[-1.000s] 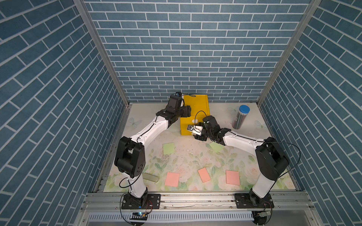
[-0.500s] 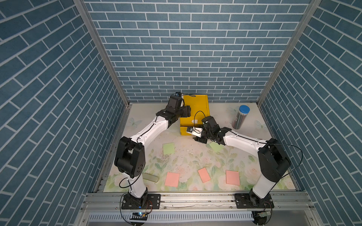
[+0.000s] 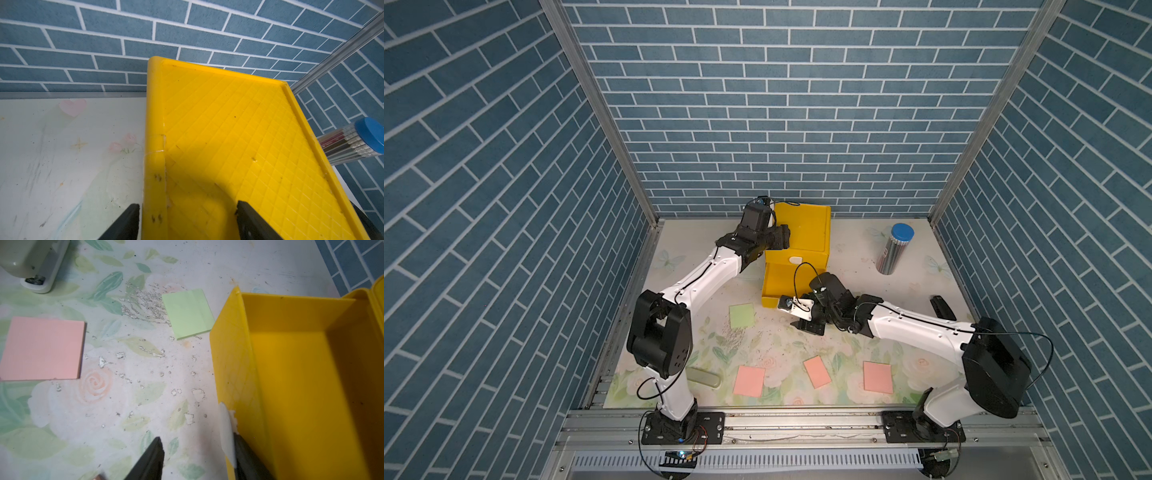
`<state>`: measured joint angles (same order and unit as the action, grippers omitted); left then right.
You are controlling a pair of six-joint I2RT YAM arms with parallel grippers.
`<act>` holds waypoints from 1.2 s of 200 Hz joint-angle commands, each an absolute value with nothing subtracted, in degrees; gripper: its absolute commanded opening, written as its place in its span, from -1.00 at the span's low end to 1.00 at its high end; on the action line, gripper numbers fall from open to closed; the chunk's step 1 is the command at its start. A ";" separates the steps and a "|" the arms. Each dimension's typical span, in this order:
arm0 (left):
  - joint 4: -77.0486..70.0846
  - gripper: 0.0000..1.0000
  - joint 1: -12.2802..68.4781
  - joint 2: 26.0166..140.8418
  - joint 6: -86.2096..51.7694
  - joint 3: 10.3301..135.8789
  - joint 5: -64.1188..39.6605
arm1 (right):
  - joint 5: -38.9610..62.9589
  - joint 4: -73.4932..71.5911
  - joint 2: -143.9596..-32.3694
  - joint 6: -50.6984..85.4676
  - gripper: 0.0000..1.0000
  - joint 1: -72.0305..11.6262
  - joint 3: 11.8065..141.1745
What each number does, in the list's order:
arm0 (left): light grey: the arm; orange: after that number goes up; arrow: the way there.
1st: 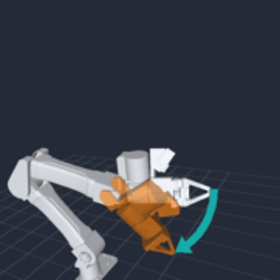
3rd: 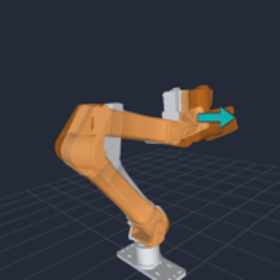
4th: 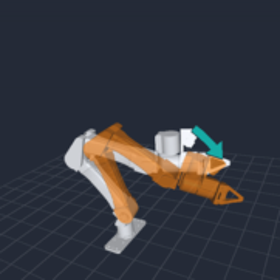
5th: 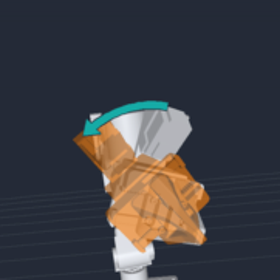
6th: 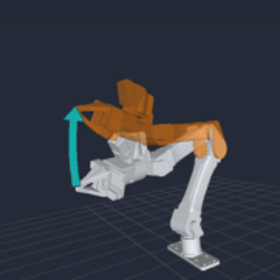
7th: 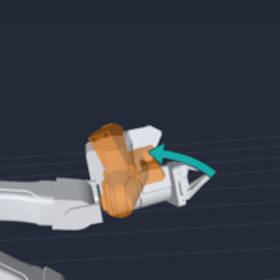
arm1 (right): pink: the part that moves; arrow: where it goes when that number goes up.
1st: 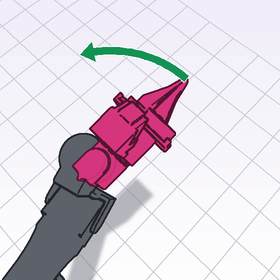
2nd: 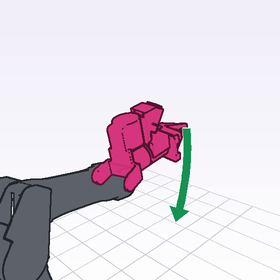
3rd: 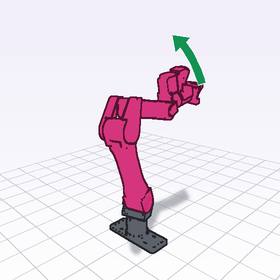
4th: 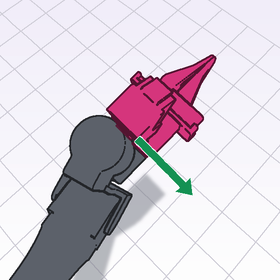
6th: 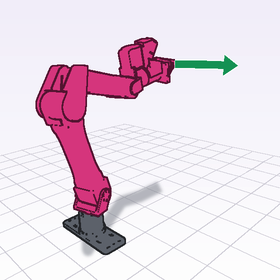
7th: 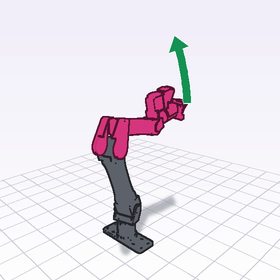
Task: Please put the sticky notes in the drawer by color
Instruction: Open the drawer in the storage box.
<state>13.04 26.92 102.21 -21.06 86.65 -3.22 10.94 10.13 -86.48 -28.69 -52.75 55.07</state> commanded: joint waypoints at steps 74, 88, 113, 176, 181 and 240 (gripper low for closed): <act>16.77 0.81 27.08 100.55 -23.46 84.63 -7.53 | 12.94 12.61 -81.00 -23.30 0.43 -53.88 55.64; 15.68 0.86 27.13 100.33 -24.55 85.82 -8.96 | 12.17 10.72 -80.00 -22.03 0.57 -53.77 55.85; 15.38 0.88 27.11 100.63 -25.92 88.47 -10.08 | 10.05 9.23 -79.53 -19.26 0.63 -53.34 57.26; 14.07 1.00 27.14 97.67 -27.83 87.94 -8.92 | 7.84 4.68 -71.93 -5.63 0.56 -43.36 56.16; 13.94 1.00 27.09 97.31 -27.87 87.68 -8.67 | 6.81 4.66 -71.81 -4.49 0.56 -42.58 56.42; 13.41 1.00 27.06 96.11 -27.72 85.97 -7.35 | 10.98 3.91 -76.96 0.79 0.47 -38.24 60.10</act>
<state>13.96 26.92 97.06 -27.68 86.98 -7.99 9.78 4.82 -74.91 -3.46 -38.59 58.06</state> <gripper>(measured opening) 1.000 0.733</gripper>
